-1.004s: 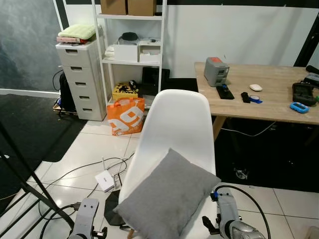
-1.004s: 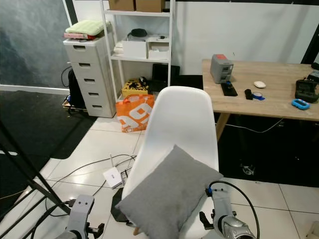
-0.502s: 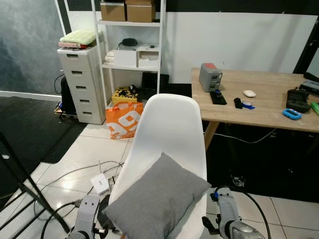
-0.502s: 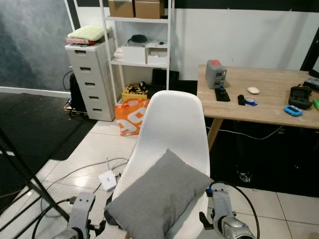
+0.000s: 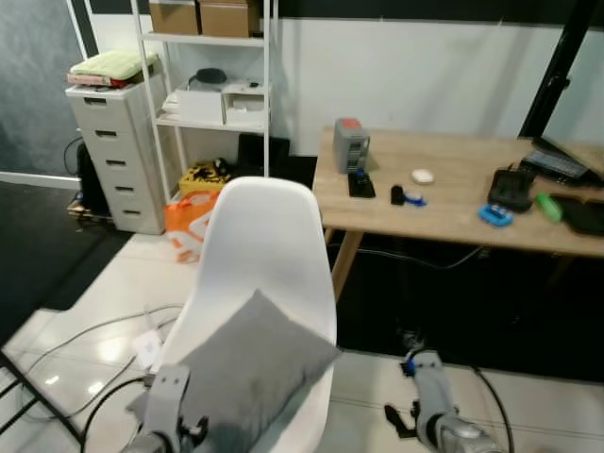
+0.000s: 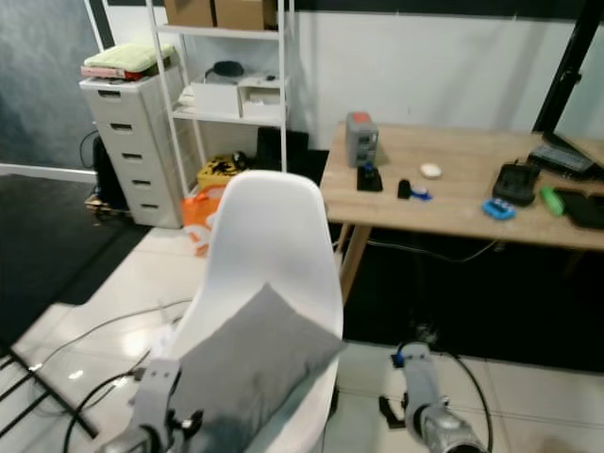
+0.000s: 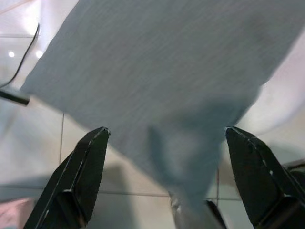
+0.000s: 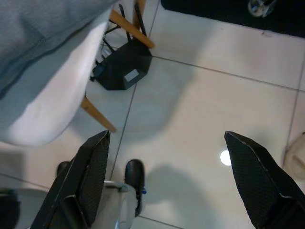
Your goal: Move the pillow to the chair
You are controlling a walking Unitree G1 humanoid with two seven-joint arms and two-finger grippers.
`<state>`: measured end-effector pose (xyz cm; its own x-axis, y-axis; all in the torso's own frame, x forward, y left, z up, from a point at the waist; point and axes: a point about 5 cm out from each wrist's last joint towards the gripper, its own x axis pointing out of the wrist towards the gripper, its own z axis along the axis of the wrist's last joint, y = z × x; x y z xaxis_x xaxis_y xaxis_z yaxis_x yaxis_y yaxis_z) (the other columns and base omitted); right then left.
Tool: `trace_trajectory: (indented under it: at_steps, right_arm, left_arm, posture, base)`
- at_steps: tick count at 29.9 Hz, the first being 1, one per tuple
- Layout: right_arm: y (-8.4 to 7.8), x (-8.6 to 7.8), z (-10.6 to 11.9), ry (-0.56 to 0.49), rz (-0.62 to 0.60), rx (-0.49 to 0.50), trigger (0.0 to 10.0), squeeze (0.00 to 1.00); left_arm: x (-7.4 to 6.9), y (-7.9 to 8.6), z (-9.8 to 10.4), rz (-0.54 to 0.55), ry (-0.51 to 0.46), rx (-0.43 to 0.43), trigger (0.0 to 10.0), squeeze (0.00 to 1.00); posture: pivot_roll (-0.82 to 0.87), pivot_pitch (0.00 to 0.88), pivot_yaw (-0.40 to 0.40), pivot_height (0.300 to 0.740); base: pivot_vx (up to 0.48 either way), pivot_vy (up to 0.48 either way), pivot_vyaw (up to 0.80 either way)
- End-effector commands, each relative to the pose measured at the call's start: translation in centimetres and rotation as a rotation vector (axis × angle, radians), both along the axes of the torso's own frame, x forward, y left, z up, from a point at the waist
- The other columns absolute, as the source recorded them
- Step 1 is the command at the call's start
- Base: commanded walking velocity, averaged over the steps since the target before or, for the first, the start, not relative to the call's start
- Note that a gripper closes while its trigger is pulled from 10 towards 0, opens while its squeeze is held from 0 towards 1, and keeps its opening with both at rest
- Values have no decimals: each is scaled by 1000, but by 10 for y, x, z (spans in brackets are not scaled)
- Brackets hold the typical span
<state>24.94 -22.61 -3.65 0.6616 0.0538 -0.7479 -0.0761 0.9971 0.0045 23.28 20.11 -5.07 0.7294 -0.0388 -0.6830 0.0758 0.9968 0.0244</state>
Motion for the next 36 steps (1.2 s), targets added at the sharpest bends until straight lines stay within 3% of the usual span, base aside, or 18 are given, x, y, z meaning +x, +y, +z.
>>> trace_trajectory:
  at_steps: [1,36]
  right_arm:
    - [6,2,1,-15,17,24,10000,0]
    - [15,-1,-2,2,102,83,10000,0]
  left_arm:
    - [-3,5,-1,11,9,9,10000,0]
    - [-11,13,-5,40,31,29,10000,0]
  posture:
    - [-150,13,-28,740]
    - [-145,0,-18,740]
  base:
    - [0,-480,794]
    - [0,-14,782]
